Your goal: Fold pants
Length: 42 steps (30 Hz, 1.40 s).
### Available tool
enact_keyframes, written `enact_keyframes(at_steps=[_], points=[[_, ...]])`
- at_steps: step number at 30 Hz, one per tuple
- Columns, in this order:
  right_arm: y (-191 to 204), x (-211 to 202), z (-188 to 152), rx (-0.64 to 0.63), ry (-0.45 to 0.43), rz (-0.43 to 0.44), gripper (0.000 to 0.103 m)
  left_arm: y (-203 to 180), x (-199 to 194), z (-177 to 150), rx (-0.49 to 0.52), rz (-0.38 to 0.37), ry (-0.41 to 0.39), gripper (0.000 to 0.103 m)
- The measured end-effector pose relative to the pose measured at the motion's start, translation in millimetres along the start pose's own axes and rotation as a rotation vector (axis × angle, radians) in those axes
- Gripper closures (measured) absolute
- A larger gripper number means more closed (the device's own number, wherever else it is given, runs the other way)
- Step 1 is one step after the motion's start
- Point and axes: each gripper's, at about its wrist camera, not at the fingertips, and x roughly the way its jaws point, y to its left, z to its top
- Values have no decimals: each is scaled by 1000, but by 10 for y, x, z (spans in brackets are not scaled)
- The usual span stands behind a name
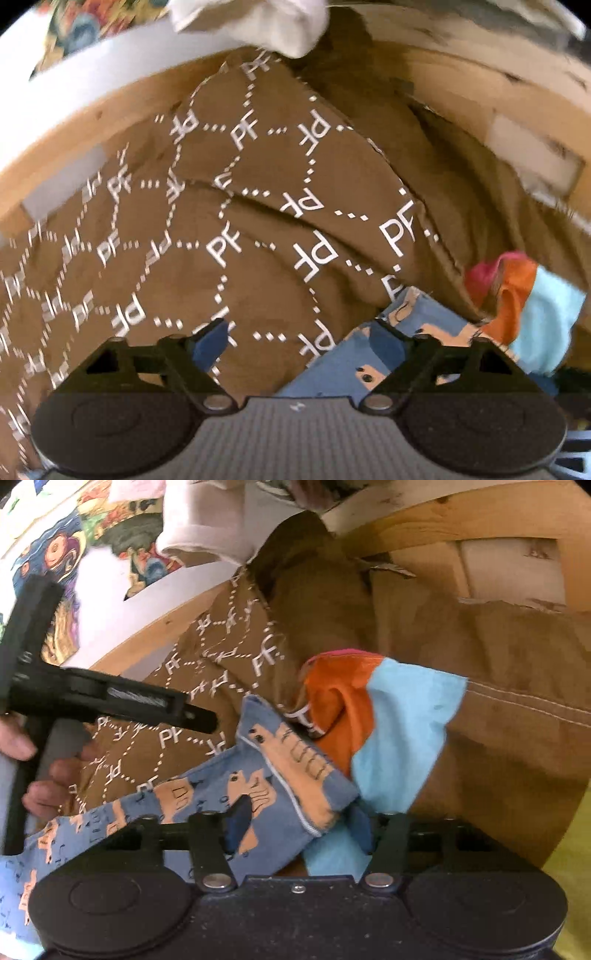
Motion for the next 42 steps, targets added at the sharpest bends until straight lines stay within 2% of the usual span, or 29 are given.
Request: enact_keyframes(at_steps=[3, 5, 6, 9, 11, 14, 22, 25, 27, 31, 32, 34, 35, 38, 40, 42], points=[[-85, -28, 8, 55, -13, -10, 75, 55, 0, -2, -80, -53, 41, 28], [-83, -44, 6, 45, -20, -10, 77, 71, -9, -9, -120, -97, 62, 30], [-48, -63, 3, 13, -29, -17, 81, 77, -22, -14, -140, -126, 72, 30], [210, -140, -49, -186, -81, -45, 86, 83, -90, -50, -180, -219, 93, 30], [382, -181, -103, -305, -111, -47, 87, 77, -121, -61, -193, -270, 105, 28], [572, -194, -183, -430, -128, -57, 89, 27, -150, -77, -201, -311, 129, 25], [790, -199, -363, -634, -143, -74, 90, -71, -72, -24, -218, -354, 171, 23], [871, -193, -437, -714, -151, -77, 91, -132, -45, 14, -193, -309, 188, 24], [958, -208, -497, -773, -158, -76, 91, -157, -43, 19, -173, -285, 193, 30], [1071, -209, -623, -874, -153, -59, 91, -59, -22, -29, -222, -287, 205, 31], [1089, -209, -646, -889, -151, -55, 91, -17, -7, -45, -240, -284, 211, 34], [1117, -207, -682, -911, -141, -43, 91, 60, 46, -89, -263, -265, 227, 50], [1131, -206, -697, -918, -135, -39, 91, 94, 83, -116, -272, -258, 240, 63], [1116, -174, -714, -911, -104, -40, 90, 248, 171, -227, -345, -275, 264, 66], [1085, -148, -700, -892, -83, -45, 81, 353, 199, -294, -392, -296, 274, 66], [1061, -114, -683, -874, -72, -50, 77, 445, 215, -350, -429, -327, 282, 66]])
